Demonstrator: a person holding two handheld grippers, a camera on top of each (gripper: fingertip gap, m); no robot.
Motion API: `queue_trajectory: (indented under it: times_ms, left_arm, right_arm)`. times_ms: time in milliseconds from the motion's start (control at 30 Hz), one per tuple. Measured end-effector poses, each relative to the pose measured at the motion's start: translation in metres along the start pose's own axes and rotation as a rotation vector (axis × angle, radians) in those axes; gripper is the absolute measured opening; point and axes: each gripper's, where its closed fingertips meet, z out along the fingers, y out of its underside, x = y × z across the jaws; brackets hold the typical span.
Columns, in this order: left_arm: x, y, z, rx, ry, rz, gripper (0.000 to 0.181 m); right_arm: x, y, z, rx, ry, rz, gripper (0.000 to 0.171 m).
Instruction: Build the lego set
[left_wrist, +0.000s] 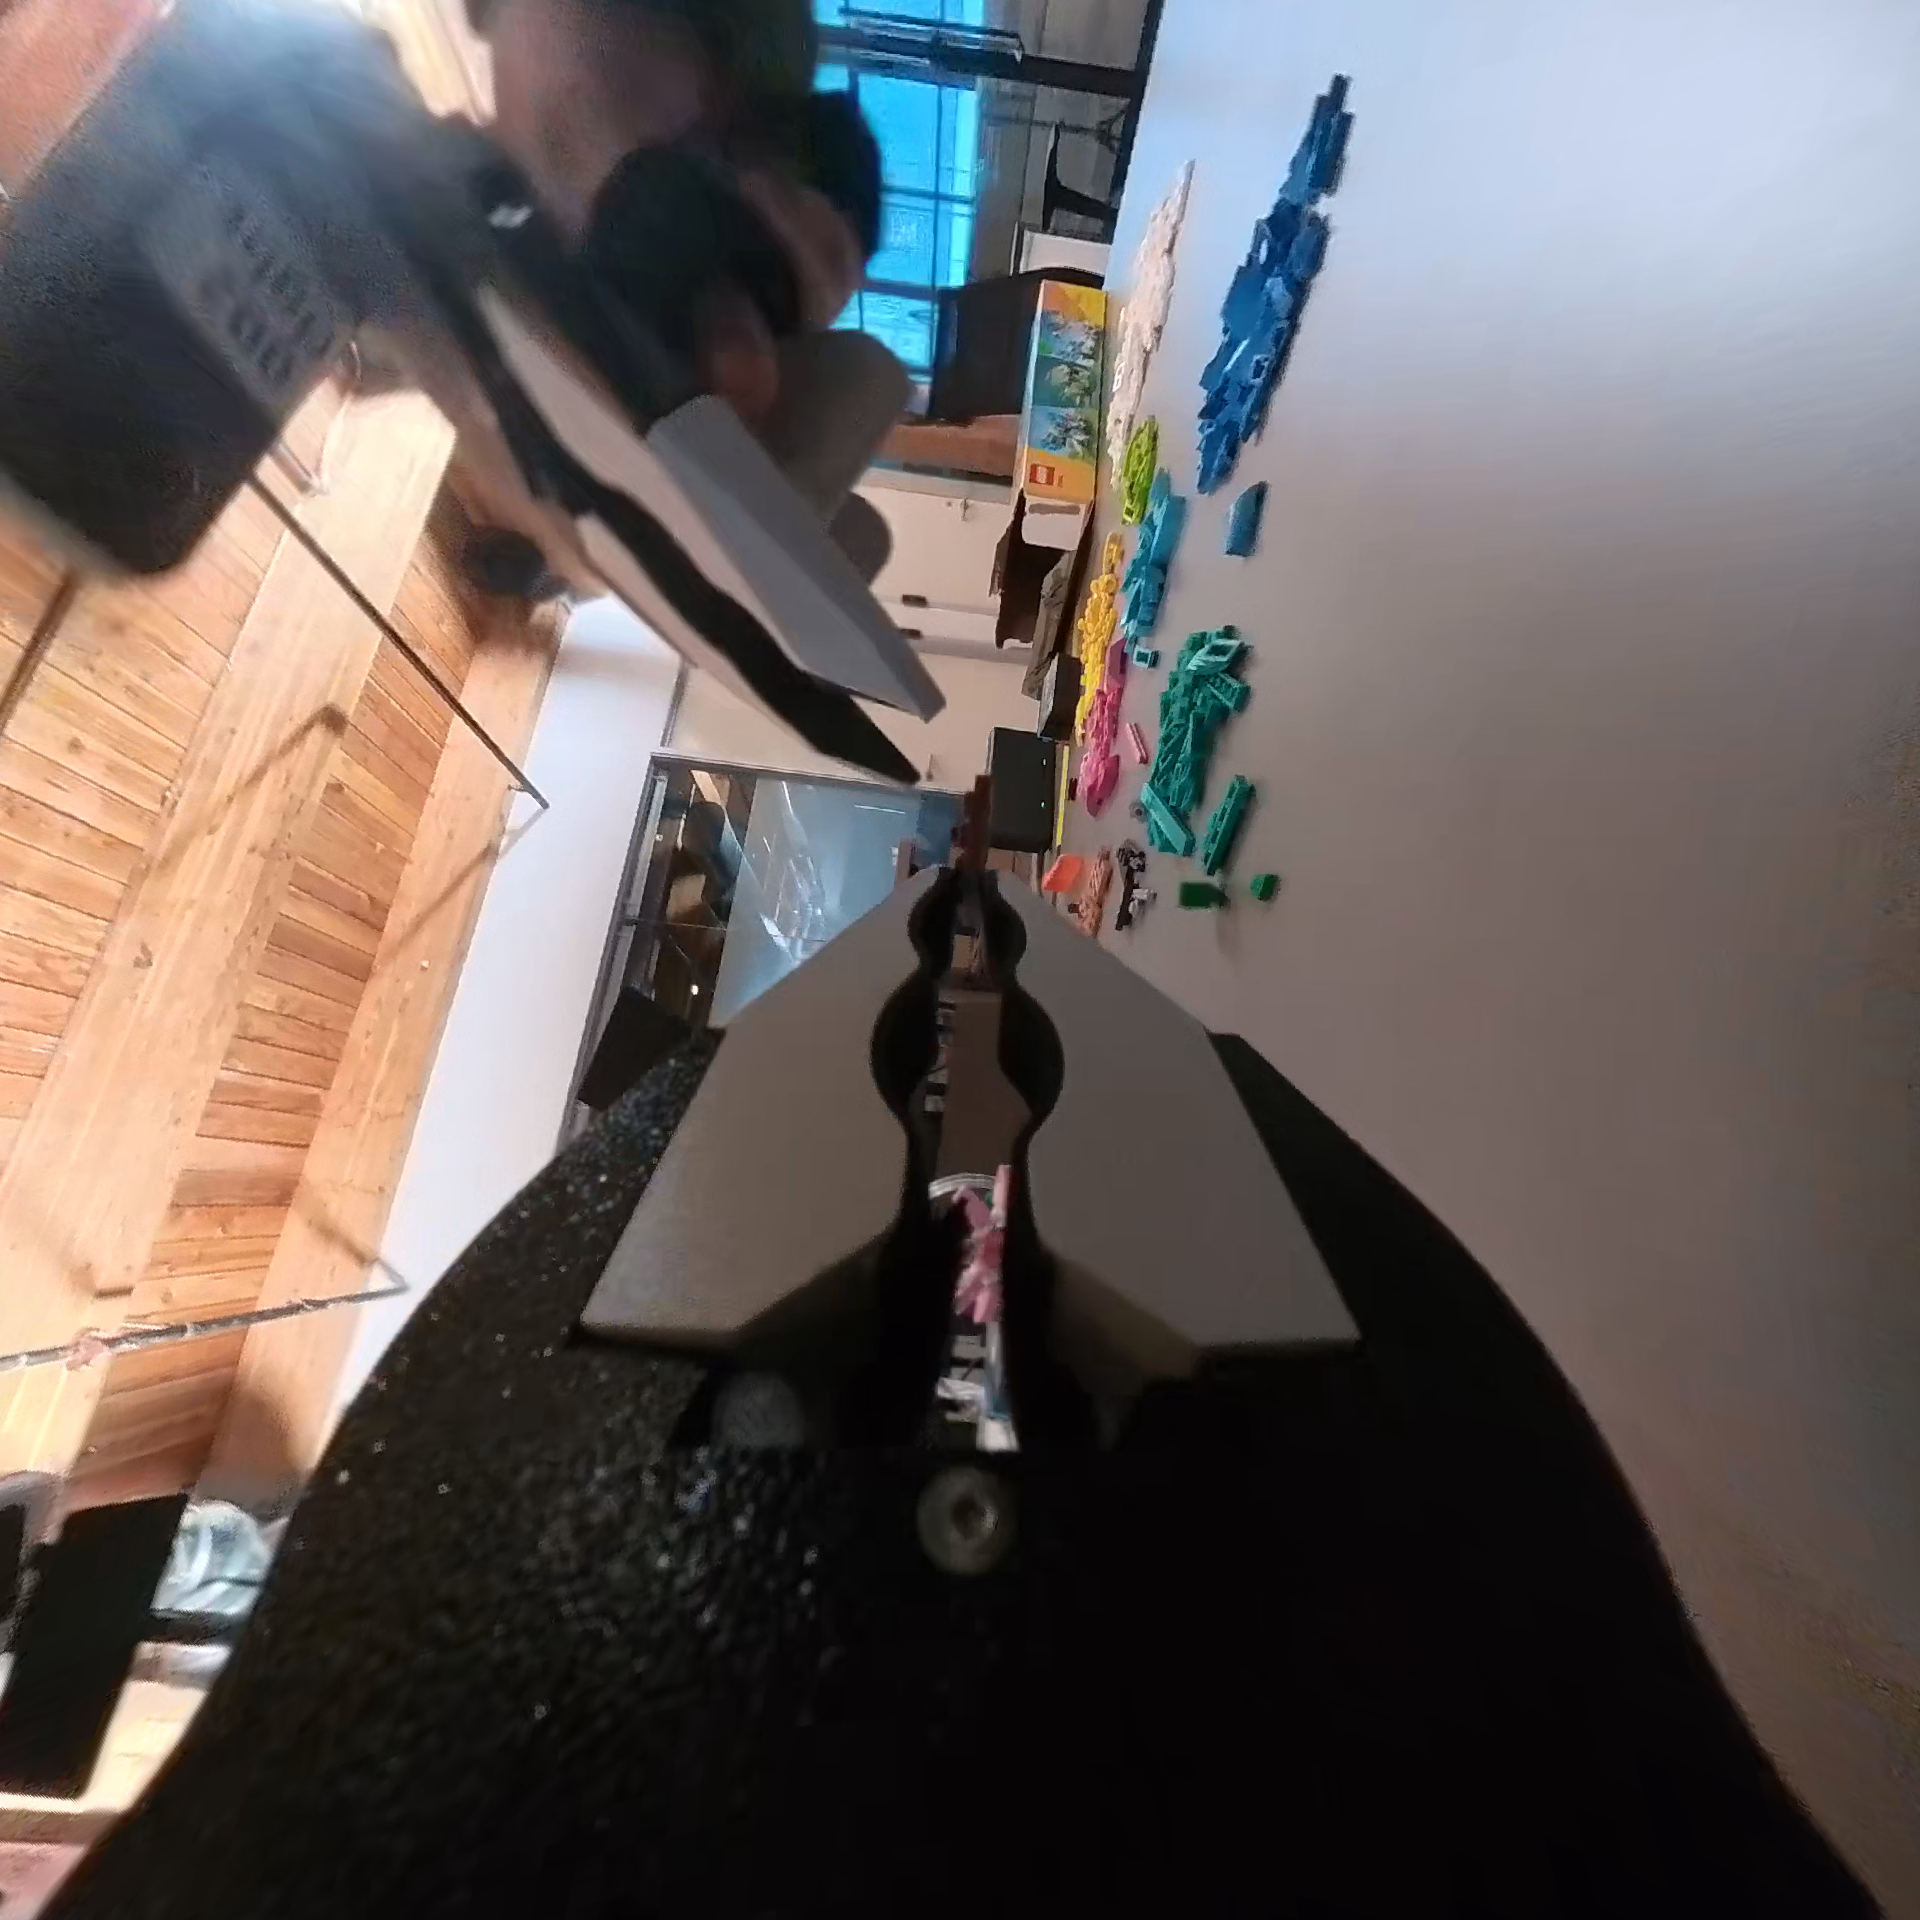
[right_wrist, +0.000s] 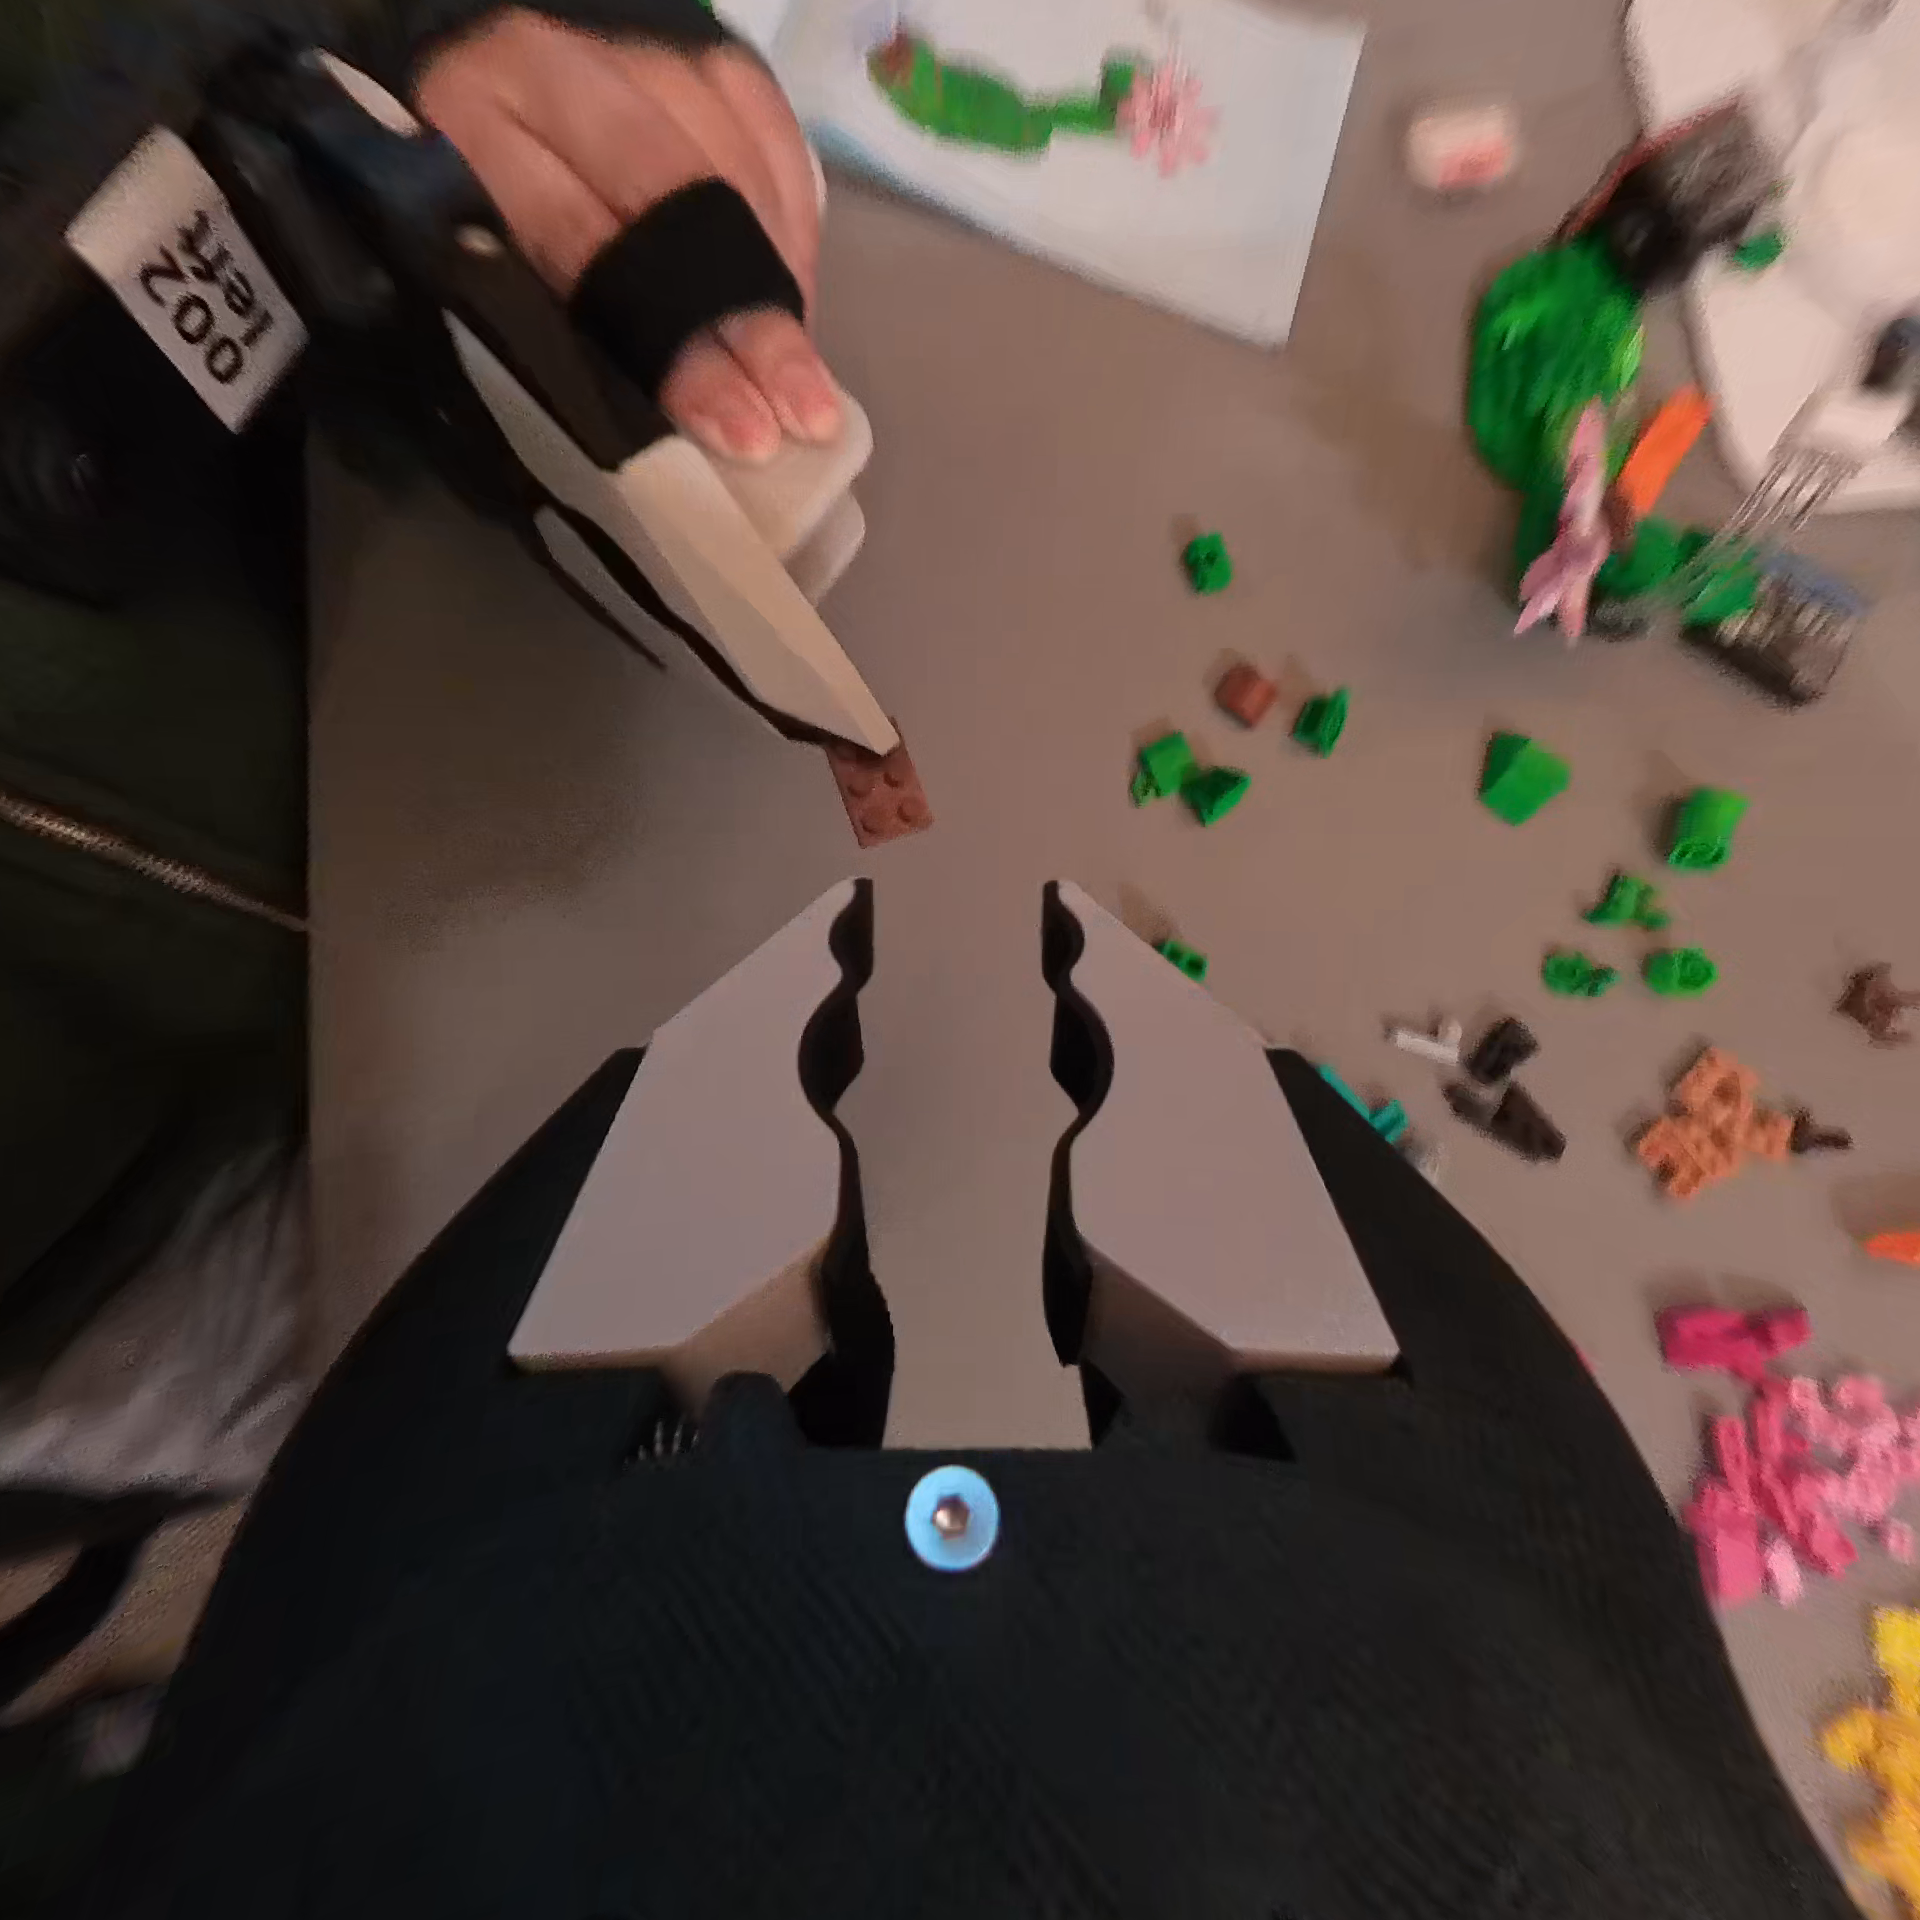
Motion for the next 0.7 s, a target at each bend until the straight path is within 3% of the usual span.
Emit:
queue_trajectory:
  times_ms: [33,167,333,500,633,700]
  left_arm:
    - [-0.001,0.001,0.000,0.002,0.001,-0.031,0.002]
    - [-0.005,0.002,0.000,0.017,0.011,-0.155,0.002]
    - [-0.006,0.001,-0.001,0.046,0.036,-0.258,0.002]
    - [-0.004,-0.003,-0.002,0.077,0.069,-0.339,0.002]
    - [-0.014,-0.004,-0.003,0.164,0.120,-0.699,0.005]
    - [-0.023,-0.006,-0.007,0.239,0.167,-0.929,0.017]
  right_arm:
    - [-0.003,-0.005,0.001,0.085,0.026,-0.049,0.032]
    - [-0.019,-0.012,0.009,0.226,0.164,-0.274,0.027]
    - [-0.016,-0.016,0.013,0.215,0.375,-0.496,0.018]
    - [-0.015,-0.011,0.017,0.166,0.420,-0.587,0.005]
    - [-0.015,-0.019,0.009,0.233,0.482,-0.627,0.003]
    - [-0.011,-0.021,0.005,0.240,0.548,-0.673,0.003]
